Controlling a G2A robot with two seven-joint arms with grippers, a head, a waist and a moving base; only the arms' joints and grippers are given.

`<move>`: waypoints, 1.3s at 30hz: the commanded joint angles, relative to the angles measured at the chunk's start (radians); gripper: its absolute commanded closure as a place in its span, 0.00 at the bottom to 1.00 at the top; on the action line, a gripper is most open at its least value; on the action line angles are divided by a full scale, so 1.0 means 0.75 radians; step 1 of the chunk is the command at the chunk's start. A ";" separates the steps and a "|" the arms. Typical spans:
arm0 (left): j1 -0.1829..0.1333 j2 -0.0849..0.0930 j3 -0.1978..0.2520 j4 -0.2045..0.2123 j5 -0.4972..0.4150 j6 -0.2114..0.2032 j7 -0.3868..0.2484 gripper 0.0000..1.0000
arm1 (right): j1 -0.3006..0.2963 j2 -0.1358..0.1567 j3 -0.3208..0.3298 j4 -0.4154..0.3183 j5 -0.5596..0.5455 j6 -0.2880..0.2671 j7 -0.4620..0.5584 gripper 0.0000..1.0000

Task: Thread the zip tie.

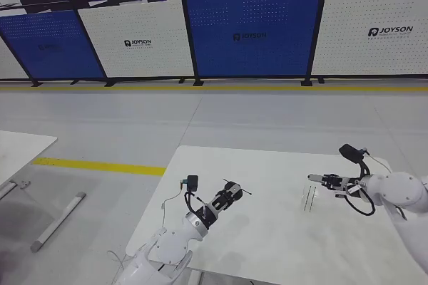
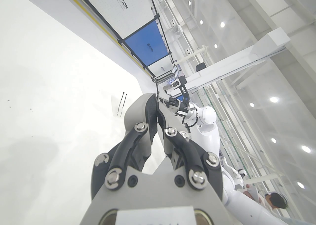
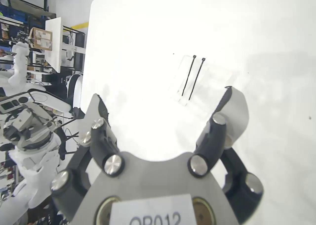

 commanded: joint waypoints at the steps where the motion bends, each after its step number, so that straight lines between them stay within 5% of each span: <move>1: 0.000 0.000 0.000 0.000 0.000 0.000 0.000 1.00 | -0.003 0.000 -0.002 -0.005 -0.003 -0.006 -0.003 0.00; 6: 0.000 0.000 0.000 0.000 0.000 0.000 0.000 1.00 | 0.040 -0.014 -0.072 -0.029 -0.083 0.009 0.072 0.00; 11: 0.000 0.000 0.000 0.000 0.000 0.000 0.000 1.00 | 0.128 -0.057 -0.173 0.094 -0.075 0.049 0.118 0.00; 23: 0.000 0.000 0.000 0.000 0.000 0.000 0.000 1.00 | 0.140 -0.070 -0.176 0.126 -0.009 0.050 0.120 0.00; 32: 0.000 0.000 0.000 0.000 0.000 0.000 0.000 1.00 | 0.196 -0.099 -0.242 0.175 -0.138 0.262 0.081 0.00; 39: 0.000 0.000 0.000 0.000 0.000 0.000 0.000 1.00 | 0.203 -0.102 -0.247 0.189 -0.146 0.262 0.082 0.00</move>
